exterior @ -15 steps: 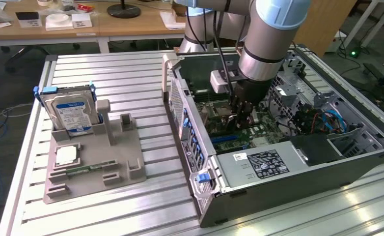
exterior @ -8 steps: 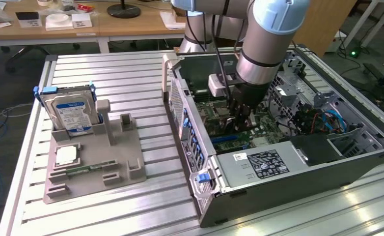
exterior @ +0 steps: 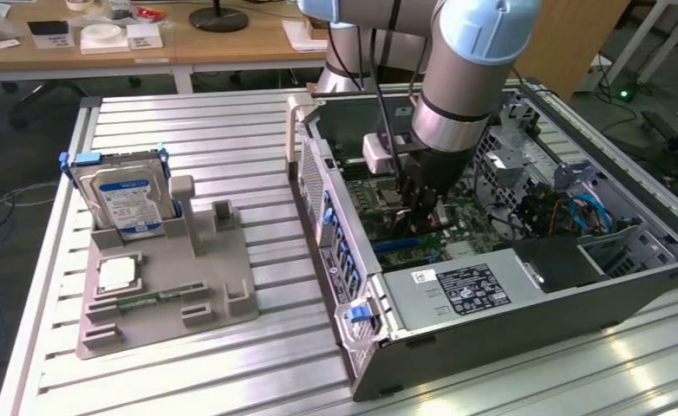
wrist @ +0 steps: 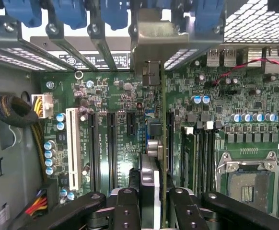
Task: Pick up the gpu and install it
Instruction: 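Insert the gpu into the slot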
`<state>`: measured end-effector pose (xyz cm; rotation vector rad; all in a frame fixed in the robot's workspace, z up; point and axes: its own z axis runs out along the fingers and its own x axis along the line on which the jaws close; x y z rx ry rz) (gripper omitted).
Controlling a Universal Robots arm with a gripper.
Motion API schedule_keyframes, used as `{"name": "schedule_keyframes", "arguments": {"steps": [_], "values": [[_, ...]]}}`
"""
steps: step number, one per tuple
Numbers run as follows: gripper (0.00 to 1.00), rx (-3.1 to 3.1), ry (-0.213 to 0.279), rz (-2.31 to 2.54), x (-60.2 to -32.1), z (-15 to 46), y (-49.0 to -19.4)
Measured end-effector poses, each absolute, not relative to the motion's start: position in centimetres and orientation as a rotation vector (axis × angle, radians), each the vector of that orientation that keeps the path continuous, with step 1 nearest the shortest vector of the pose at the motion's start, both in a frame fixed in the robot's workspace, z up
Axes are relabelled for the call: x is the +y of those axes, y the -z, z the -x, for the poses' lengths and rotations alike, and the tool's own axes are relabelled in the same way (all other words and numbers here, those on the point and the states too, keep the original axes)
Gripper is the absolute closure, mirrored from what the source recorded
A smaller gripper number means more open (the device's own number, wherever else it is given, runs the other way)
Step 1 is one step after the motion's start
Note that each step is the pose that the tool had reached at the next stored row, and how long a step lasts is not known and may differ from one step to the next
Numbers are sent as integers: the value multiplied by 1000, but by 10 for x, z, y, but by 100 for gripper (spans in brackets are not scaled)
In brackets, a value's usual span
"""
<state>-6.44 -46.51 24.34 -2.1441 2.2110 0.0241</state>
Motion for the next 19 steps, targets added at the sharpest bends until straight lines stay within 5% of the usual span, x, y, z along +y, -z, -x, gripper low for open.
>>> {"name": "schedule_keyframes", "arguments": {"steps": [19], "values": [[72, 2213, -28, 2146, -465, 67, -241]]}}
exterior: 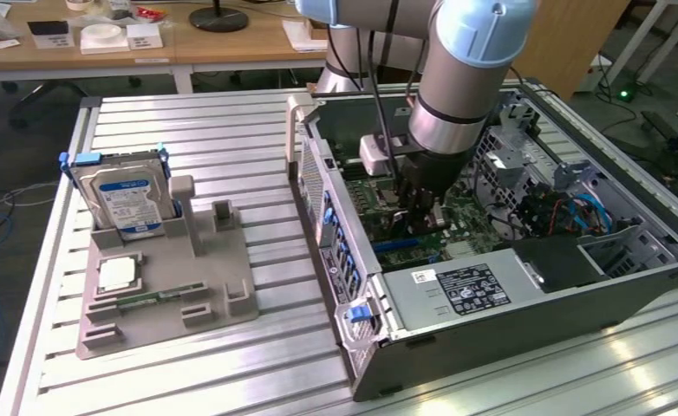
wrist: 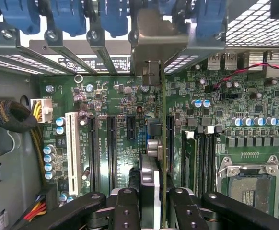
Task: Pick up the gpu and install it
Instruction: 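Insert the gpu into the slot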
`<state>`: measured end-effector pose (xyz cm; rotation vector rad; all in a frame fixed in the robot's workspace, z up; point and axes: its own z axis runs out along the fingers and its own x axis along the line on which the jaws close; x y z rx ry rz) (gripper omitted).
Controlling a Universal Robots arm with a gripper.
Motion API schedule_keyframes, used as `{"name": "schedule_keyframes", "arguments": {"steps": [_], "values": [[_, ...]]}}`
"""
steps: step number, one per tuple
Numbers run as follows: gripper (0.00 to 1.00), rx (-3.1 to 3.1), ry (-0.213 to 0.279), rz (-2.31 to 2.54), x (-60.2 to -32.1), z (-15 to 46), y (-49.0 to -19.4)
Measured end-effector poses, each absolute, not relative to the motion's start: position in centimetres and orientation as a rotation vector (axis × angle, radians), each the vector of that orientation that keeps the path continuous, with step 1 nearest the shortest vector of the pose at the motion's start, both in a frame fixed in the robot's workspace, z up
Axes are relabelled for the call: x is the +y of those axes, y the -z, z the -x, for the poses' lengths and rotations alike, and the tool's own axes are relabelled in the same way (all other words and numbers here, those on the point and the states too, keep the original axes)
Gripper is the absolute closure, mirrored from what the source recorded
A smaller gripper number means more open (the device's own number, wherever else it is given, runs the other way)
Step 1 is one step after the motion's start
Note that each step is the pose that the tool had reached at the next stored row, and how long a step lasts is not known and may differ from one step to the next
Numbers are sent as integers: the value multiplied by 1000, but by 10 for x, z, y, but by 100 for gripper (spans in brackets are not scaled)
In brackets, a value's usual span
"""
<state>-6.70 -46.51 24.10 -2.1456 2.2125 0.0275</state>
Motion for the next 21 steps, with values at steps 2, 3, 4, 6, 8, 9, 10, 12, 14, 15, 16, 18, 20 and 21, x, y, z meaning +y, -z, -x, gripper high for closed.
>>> {"name": "schedule_keyframes", "arguments": {"steps": [2, 3, 4, 6, 8, 9, 10, 12, 14, 15, 16, 18, 20, 21], "values": [[72, 2213, -29, 2146, -465, 67, -240], [72, 2214, -30, 2147, -465, 67, -240], [72, 2214, -30, 2147, -465, 67, -239], [72, 2215, -30, 2147, -465, 67, -239], [72, 2215, -31, 2147, -465, 67, -238], [72, 2215, -31, 2147, -465, 67, -238], [72, 2215, -31, 2147, -464, 67, -238], [72, 2215, -32, 2148, -463, 67, -237], [72, 2215, -32, 2148, -463, 67, -237], [72, 2215, -32, 2148, -463, 67, -237], [72, 2215, -32, 2148, -463, 68, -237], [72, 2215, -32, 2148, -463, 68, -236], [72, 2215, -32, 2148, -463, 68, -235], [72, 2215, -32, 2148, -463, 68, -235]]}}
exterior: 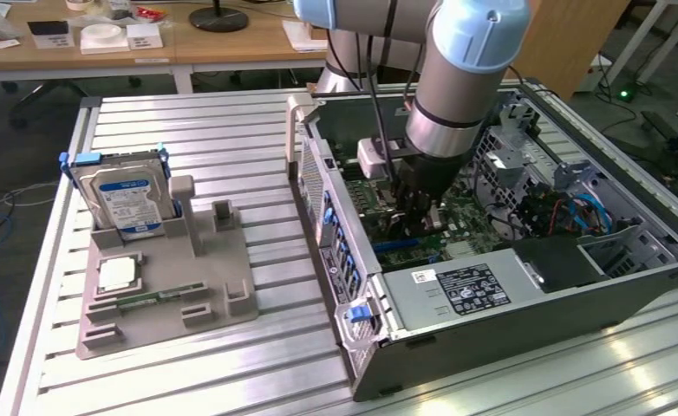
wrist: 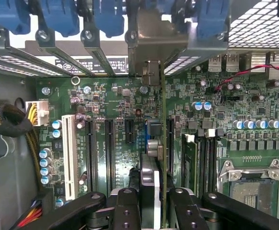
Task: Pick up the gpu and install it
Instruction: 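Insert the gpu into the slot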
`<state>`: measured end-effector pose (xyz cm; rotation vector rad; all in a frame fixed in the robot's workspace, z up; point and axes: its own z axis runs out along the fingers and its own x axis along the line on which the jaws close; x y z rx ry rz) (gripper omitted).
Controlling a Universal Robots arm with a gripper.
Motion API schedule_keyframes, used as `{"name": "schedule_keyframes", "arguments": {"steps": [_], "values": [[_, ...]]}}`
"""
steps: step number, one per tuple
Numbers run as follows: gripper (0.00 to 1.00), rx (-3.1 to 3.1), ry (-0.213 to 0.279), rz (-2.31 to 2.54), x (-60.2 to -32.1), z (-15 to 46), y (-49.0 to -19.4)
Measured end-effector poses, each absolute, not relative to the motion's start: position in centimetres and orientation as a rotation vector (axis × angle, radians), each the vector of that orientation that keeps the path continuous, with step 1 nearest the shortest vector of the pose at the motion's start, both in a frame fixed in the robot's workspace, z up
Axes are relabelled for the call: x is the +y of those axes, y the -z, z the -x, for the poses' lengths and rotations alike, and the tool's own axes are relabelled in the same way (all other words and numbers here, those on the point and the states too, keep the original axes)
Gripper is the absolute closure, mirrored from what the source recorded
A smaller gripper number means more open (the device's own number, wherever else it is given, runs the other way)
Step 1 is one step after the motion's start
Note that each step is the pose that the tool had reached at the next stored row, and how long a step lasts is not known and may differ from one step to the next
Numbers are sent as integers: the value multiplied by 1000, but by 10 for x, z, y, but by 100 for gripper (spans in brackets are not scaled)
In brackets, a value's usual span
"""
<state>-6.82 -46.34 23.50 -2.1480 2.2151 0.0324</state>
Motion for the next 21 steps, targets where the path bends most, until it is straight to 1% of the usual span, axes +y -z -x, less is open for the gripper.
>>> {"name": "schedule_keyframes", "arguments": {"steps": [21], "values": [[72, 2219, -40, 2151, -463, 68, -226]]}}
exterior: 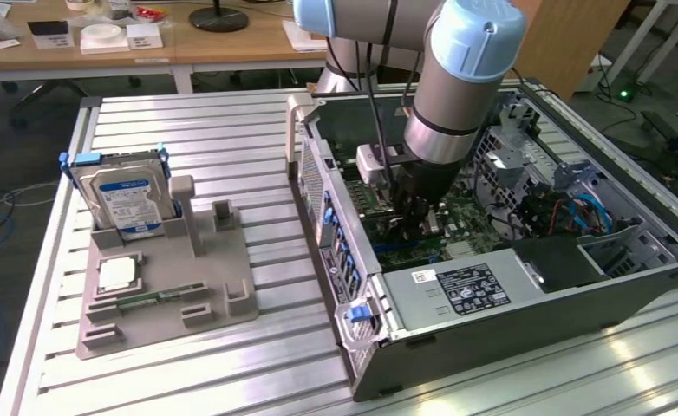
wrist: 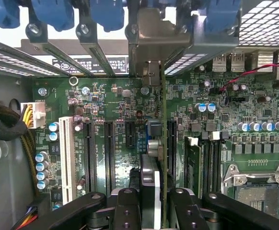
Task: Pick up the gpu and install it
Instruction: 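Insert the gpu into the slot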
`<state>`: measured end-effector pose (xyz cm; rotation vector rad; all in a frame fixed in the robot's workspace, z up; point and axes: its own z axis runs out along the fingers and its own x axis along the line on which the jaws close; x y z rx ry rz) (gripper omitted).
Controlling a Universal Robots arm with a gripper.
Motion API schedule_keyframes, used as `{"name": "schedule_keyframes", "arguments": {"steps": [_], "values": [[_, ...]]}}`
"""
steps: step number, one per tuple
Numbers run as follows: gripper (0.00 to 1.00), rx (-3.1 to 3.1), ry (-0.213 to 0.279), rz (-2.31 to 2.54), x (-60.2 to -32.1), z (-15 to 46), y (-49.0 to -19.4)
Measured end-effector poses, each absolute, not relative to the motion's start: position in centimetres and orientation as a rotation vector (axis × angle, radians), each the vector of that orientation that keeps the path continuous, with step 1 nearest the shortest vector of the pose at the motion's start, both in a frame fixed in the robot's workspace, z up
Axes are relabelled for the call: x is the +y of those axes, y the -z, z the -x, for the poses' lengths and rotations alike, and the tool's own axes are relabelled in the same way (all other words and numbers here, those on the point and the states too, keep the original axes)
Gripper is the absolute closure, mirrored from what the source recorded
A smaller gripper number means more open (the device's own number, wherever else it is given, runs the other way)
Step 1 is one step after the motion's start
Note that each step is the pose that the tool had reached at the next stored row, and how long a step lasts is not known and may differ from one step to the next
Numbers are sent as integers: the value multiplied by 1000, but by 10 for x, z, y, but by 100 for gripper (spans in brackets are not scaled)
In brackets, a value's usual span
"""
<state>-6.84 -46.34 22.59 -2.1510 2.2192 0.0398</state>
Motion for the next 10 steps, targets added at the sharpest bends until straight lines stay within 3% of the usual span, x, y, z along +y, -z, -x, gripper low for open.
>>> {"name": "schedule_keyframes", "arguments": {"steps": [10], "values": [[72, 2219, -40, 2151, -463, 68, -225]]}}
